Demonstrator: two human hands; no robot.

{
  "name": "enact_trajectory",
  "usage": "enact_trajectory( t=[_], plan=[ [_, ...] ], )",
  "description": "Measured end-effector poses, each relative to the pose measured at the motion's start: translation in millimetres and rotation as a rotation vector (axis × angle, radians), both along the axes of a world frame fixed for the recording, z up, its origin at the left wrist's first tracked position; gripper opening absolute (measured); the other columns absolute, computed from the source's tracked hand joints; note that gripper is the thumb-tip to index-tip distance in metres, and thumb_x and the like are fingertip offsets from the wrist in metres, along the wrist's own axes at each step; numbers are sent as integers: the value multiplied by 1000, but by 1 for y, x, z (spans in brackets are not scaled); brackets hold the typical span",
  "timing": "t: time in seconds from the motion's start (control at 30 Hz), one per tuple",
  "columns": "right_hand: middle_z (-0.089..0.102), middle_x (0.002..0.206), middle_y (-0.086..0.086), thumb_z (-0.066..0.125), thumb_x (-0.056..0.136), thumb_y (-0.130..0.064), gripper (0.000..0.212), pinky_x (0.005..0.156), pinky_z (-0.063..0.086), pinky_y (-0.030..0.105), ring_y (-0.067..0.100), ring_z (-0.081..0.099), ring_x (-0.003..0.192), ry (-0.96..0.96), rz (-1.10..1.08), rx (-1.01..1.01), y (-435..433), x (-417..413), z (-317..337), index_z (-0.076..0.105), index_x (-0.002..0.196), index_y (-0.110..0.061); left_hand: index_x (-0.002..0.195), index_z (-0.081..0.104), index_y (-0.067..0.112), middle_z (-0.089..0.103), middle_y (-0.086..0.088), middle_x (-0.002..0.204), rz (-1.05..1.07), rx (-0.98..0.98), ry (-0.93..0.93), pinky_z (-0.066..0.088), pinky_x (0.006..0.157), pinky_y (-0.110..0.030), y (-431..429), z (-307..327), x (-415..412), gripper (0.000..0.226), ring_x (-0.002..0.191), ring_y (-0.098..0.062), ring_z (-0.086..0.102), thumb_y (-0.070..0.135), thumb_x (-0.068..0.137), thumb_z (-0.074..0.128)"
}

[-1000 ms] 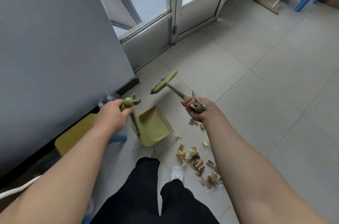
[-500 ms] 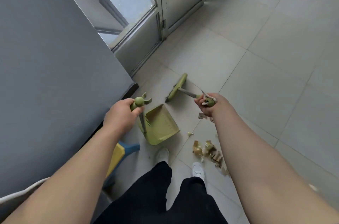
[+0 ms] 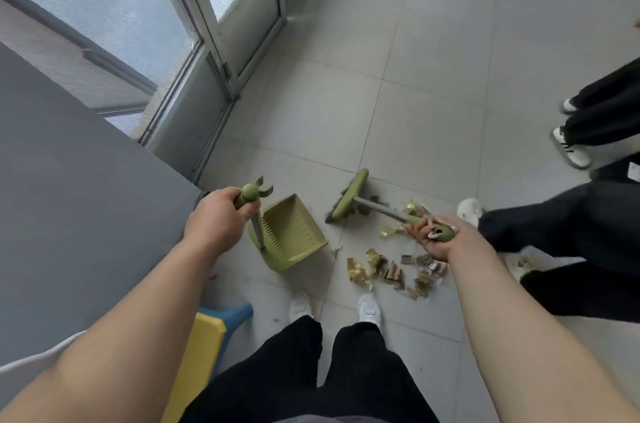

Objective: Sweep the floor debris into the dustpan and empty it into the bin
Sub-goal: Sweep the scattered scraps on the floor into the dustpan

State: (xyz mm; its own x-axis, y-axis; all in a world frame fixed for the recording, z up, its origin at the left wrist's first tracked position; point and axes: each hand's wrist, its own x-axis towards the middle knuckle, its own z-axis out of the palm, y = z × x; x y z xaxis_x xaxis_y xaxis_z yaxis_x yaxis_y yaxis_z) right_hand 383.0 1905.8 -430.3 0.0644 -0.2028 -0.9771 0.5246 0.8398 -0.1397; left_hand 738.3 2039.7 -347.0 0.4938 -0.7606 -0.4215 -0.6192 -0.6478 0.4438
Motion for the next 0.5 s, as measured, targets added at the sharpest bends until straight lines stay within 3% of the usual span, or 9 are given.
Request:
enact_trajectory(
  t=[0.1,0.23,0.33,0.43,0.5],
  plan=[
    [51,104,30,36,98,-9,21,28,36,17,16,50,33,7,-50,11,17,-24,3,49,111,2,97,64,23,61,-1,83,-41,5,-13,44,70,-35,-4,3,-9,22,86,-28,57,44,90,60],
    [50,95,30,39,98,-7,16,27,34,16,16,48,30,40,-87,8,31,-45,11,52,95,1,97,64,25,61,0,83,-79,15,-28,48,72,-37,-5,6,-20,21,86,-29,58,44,91,59],
    [49,99,29,42,98,-11,18,28,35,16,17,47,30,35,-79,18,33,-49,16,51,90,2,98,65,24,63,0,85,-95,14,-36,50,75,-39,-4,10,-29,22,86,-28,58,44,91,59],
    [46,109,30,40,98,-10,17,29,37,16,15,46,42,52,-46,-17,29,-44,20,51,94,3,98,64,25,64,0,86,-93,15,-48,50,75,-39,1,14,-39,22,86,-28,58,45,91,59],
    [46,105,31,38,97,-6,19,31,38,17,16,45,45,55,-24,-55,26,-39,22,52,108,-1,97,64,25,64,-1,85,-80,12,-48,51,75,-40,6,16,-48,21,85,-28,59,45,91,59]
  ],
)
